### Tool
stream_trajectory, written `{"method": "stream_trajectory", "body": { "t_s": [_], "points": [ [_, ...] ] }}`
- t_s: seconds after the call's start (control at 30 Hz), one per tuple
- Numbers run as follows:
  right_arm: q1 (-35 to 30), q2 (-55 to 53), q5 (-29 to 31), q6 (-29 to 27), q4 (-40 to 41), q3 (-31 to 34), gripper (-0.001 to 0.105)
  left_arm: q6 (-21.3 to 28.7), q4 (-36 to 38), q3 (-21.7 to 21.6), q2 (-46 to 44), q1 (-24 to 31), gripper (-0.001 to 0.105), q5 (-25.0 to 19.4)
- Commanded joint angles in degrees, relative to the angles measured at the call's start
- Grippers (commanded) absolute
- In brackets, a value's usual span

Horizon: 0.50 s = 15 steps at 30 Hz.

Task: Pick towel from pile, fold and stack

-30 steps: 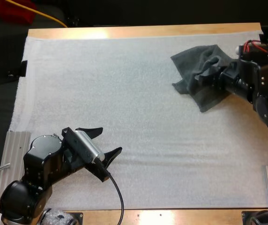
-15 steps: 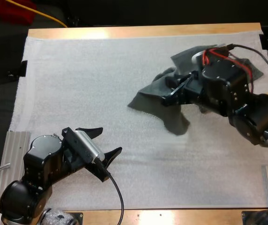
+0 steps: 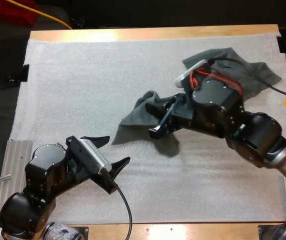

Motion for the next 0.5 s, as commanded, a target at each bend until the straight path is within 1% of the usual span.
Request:
{"method": "stream_trajectory", "body": {
  "t_s": [0.0,0.07,0.23,0.4,0.47],
  "points": [
    [0.13,0.31,-0.97,-0.77,-0.76,-0.68,0.002,-0.09,-0.58,-0.48,-0.01,-0.21,0.069,0.29],
    [0.13,0.96,-1.81,-1.28,-0.52,-0.50,0.002,-0.09,-0.58,-0.48,-0.01,-0.21,0.069,0.29],
    [0.02,2.11,-1.47,-2.02,0.21,1.26,0.002,-0.09,-0.58,-0.48,-0.01,-0.21,0.069,0.29],
    [0.02,3.37,2.35,-4.29,4.13,2.10,0.002,-0.09,-0.58,-0.48,-0.01,-0.21,0.069,0.29],
    [0.02,4.05,5.73,-6.12,7.55,2.09,0.002,-0.09,-0.58,-0.48,-0.01,-0.21,0.069,0.29]
  ]
}}
